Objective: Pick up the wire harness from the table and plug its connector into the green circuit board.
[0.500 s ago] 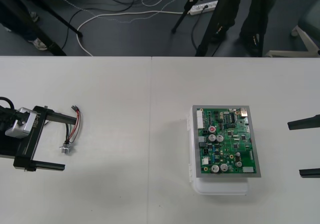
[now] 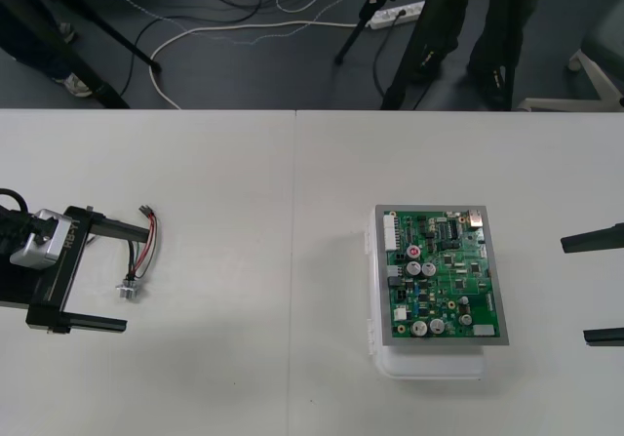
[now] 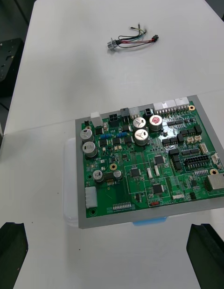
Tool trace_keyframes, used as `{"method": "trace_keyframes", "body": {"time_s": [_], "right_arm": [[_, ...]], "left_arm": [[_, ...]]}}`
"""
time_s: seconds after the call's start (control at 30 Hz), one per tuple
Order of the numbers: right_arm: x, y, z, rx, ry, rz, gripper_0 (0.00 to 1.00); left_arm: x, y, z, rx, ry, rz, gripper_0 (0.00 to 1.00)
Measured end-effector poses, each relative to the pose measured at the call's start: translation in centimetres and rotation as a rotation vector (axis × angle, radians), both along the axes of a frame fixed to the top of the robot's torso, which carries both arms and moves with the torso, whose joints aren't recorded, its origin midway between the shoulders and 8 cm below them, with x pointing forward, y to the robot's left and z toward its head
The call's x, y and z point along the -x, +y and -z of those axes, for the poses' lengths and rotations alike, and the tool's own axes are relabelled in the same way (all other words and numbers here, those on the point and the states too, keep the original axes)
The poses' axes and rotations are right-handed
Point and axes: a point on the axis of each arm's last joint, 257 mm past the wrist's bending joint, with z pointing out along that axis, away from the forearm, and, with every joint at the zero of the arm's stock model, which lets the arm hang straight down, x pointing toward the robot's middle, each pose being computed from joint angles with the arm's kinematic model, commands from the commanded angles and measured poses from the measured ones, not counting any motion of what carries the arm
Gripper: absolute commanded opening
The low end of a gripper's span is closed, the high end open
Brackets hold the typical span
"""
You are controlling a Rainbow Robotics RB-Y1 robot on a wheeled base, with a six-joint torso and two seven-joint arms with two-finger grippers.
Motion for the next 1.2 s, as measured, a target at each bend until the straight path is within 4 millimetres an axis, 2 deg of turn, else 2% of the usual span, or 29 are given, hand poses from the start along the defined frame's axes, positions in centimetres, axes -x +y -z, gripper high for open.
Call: {"method": "trace_keyframes", "body": {"time_s": [1.2], "right_arm": [[0.00, 0.00, 0.00, 0.000, 0.000, 0.000, 1.00]], "left_arm": [[0.00, 0.00, 0.00, 0.000, 0.000, 0.000, 1.00]]}}
